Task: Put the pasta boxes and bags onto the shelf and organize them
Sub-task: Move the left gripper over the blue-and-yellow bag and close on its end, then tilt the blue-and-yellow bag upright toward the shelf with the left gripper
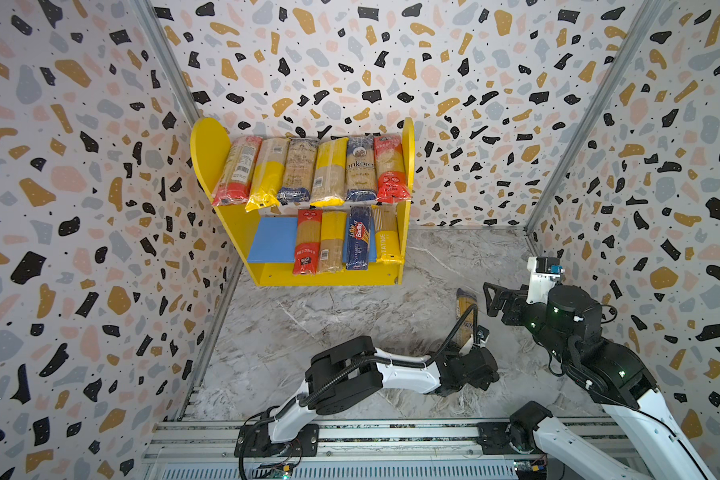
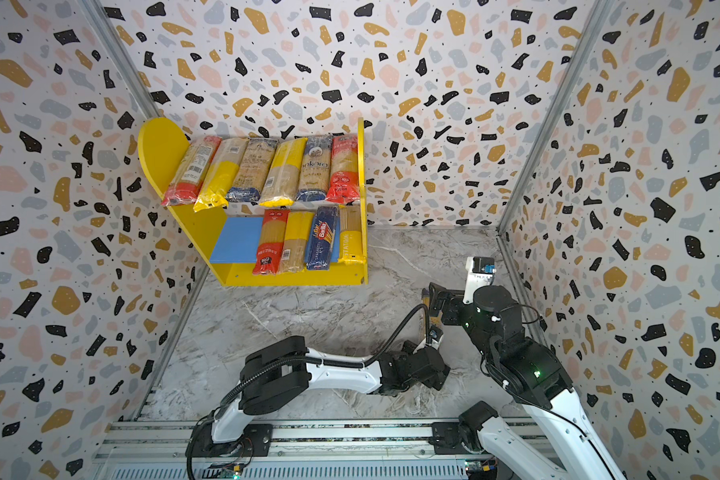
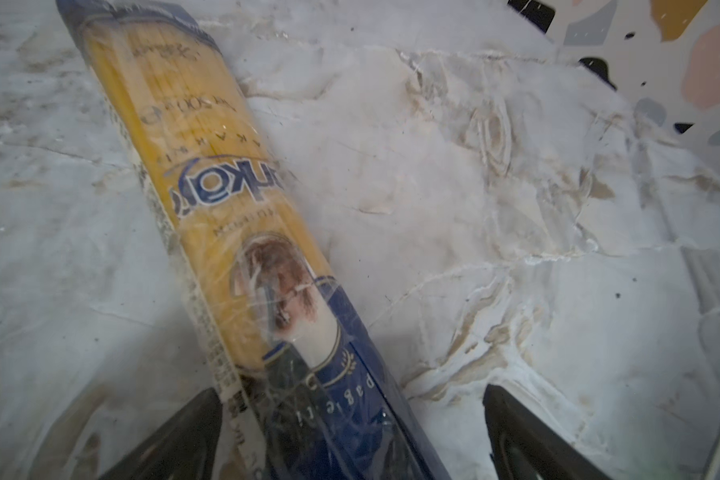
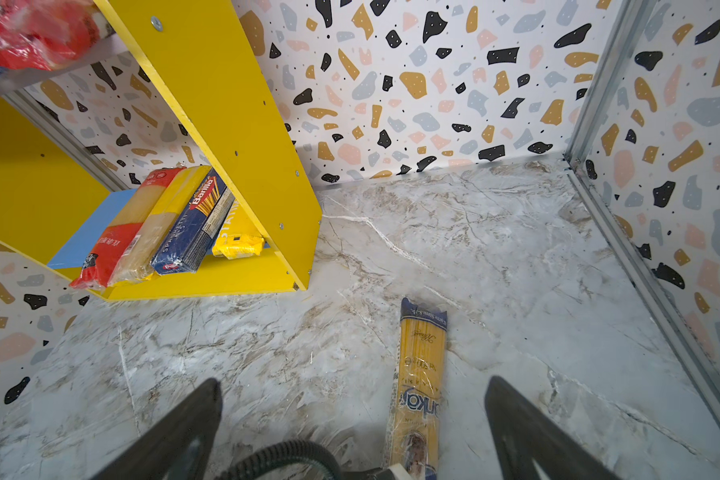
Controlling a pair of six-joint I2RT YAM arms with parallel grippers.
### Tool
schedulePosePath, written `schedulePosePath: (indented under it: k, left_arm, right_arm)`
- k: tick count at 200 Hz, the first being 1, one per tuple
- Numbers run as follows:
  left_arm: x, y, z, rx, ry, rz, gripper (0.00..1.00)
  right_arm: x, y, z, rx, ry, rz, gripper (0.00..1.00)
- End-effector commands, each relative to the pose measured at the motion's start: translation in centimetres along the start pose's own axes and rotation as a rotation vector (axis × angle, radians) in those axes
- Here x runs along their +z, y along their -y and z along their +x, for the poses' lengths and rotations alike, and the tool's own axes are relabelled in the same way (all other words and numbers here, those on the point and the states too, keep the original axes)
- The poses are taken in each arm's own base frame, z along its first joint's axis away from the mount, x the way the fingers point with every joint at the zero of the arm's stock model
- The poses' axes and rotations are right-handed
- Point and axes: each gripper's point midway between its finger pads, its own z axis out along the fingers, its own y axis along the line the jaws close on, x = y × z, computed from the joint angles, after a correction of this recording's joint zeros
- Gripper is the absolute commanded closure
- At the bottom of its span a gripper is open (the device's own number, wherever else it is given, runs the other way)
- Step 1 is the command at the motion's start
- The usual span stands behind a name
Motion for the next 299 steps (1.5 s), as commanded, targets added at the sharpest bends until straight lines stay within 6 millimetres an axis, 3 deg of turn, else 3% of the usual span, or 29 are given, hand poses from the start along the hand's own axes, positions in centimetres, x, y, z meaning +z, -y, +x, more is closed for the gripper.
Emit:
schedulePosePath:
  k: [1,103,119,156,163,181,207,268,299]
  left_arm:
    - [0.4,-1.6,0.7,-0.009,-0.019,-0.091,0.03]
    - [4.0,-2.1,3.3,0.019,-0.068,-0.171,0.07]
    - [4.3,-2.4,3.9,0.022,-0.086,-0.179,0.18]
    - [4.4,-4.0,5.8,0.012,-0.142,-0.189,0.73]
    - [4.3,-4.5,6.2,0.005,-0.151,-0.191,0.78]
    - [3.5,-6.0,6.8,-0.014,-0.157,-0.199,0.81]
    - [1.8,-7.7,7.1,-0.022,-0.146,-0.2,1.0]
    - [-2.9,-10.4,4.2,-0.001,-0.024,-0.188,1.0]
    - [-6.4,-11.4,1.9,0.01,0.045,-0.189,1.0]
  right_arm:
    - [-0.4,0.4,0.0,0.012,0.008,0.013,0.01]
    - [-1.3,0.3,0.0,0.025,0.013,-0.013,0.01]
    - [-1.5,0.4,-0.1,0.027,0.018,-0.011,0.01]
    - [-1.7,0.2,-0.1,0.029,0.02,-0.025,0.01]
    - [-1.7,0.1,-0.1,0.027,0.02,-0.03,0.01]
    - [-1.6,0.0,0.0,0.026,0.021,-0.036,0.01]
    - [-1.3,-0.1,0.2,0.021,0.017,-0.042,0.01]
    - [-0.3,-1.2,0.2,0.02,0.008,-0.082,0.01]
    - [0.4,-1.6,0.2,0.016,0.001,-0.091,0.01]
